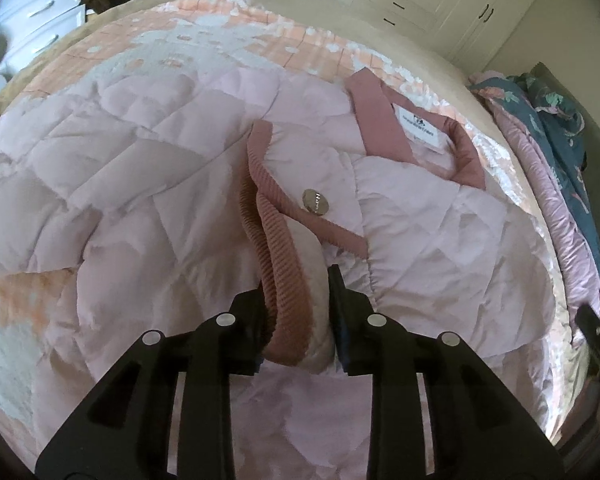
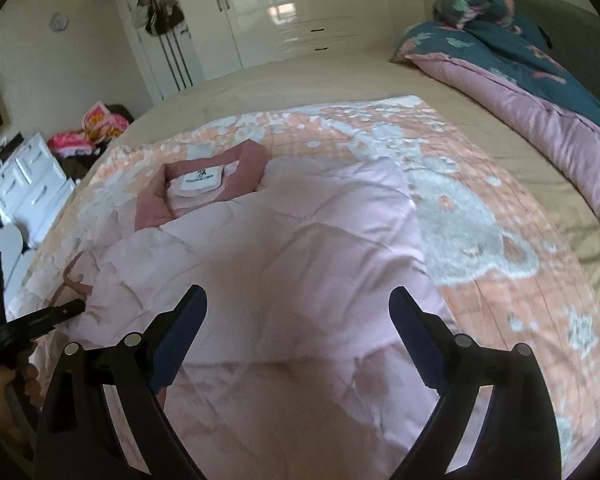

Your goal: Fold large clothes

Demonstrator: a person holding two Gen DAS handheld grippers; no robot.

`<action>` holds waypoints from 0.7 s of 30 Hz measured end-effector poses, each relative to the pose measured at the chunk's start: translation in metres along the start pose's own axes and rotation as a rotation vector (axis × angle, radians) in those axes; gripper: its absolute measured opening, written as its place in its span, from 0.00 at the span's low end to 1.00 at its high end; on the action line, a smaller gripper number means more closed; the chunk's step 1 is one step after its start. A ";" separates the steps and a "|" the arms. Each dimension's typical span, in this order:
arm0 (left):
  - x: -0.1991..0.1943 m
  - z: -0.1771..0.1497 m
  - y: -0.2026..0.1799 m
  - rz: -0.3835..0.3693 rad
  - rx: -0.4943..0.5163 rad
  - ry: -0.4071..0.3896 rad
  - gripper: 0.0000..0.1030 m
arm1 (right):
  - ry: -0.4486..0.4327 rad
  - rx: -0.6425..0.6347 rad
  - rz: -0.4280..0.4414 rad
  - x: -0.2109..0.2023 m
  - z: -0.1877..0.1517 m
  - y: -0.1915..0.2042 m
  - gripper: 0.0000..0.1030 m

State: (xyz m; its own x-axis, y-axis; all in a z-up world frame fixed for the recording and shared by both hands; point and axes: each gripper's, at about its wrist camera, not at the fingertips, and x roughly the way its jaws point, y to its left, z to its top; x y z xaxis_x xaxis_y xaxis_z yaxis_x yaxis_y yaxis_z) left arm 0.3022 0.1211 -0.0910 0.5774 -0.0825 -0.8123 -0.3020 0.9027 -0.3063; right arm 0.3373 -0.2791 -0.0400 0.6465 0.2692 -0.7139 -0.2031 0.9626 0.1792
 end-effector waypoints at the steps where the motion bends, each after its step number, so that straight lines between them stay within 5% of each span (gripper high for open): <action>1: 0.000 0.000 0.000 0.001 0.002 0.002 0.19 | 0.012 -0.006 -0.007 0.005 0.002 0.001 0.89; 11: 0.002 -0.002 0.005 0.003 -0.003 0.008 0.23 | 0.183 0.010 -0.113 0.070 -0.012 -0.019 0.89; 21: -0.004 -0.004 -0.003 0.030 0.013 0.012 0.25 | 0.174 0.047 -0.112 0.063 -0.022 -0.021 0.90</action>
State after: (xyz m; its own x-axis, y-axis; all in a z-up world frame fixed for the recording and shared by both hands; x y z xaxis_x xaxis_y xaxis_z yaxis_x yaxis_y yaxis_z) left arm 0.2974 0.1172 -0.0894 0.5593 -0.0599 -0.8268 -0.3093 0.9103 -0.2752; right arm 0.3663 -0.2832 -0.1041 0.5255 0.1551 -0.8366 -0.1000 0.9877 0.1203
